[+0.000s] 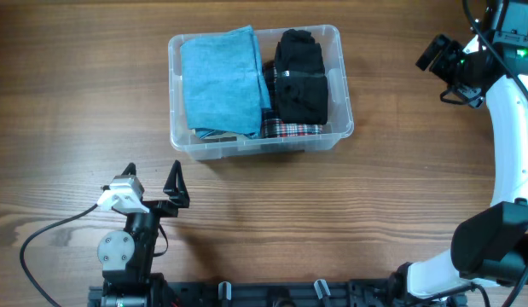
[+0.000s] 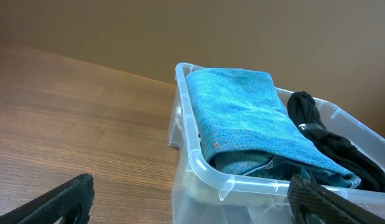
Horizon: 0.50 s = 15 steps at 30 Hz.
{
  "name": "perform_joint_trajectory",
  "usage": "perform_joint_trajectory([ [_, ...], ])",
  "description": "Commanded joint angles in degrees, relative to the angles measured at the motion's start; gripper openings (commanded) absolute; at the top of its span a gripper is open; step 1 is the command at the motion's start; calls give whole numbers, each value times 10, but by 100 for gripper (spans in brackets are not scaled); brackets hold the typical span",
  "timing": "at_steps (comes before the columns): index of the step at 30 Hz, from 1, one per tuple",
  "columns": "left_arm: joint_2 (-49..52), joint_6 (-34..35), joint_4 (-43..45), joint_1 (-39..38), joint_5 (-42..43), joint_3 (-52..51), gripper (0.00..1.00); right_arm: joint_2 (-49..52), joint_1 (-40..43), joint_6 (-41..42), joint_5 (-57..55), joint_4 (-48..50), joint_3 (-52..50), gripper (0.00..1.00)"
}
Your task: Pack container
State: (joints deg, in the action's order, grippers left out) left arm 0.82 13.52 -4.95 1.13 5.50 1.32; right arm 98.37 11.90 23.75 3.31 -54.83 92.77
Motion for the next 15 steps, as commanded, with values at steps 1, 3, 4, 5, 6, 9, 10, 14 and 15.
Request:
perform_joint_trajectory([
  [1,-7,-11,2,-3,0,-6,100,8,0,4,-9,2,5,100],
  [3,-7,-11,2,-3,0,-6,100,8,0,4,-9,2,5,100],
  [4,-7,-11,2,-3,0,-6,100,8,0,4,-9,2,5,100],
  [5,-7,-11,2,-3,0,-6,100,8,0,4,-9,2,5,100],
  [6,-7,-11,2,-3,0,-6,100,8,0,4,-9,2,5,100],
  [9,-7,-11,2,-3,0,-6,100,8,0,4,-9,2,5,100],
  [10,-7,-11,2,-3,0,-6,100,8,0,4,-9,2,5,100],
  [14,-7,-11,2,-3,0,-6,100,9,0,4,-9,2,5,100],
  [15,-7,-11,2,-3,0,-6,100,6,0,4,-9,2,5,100],
])
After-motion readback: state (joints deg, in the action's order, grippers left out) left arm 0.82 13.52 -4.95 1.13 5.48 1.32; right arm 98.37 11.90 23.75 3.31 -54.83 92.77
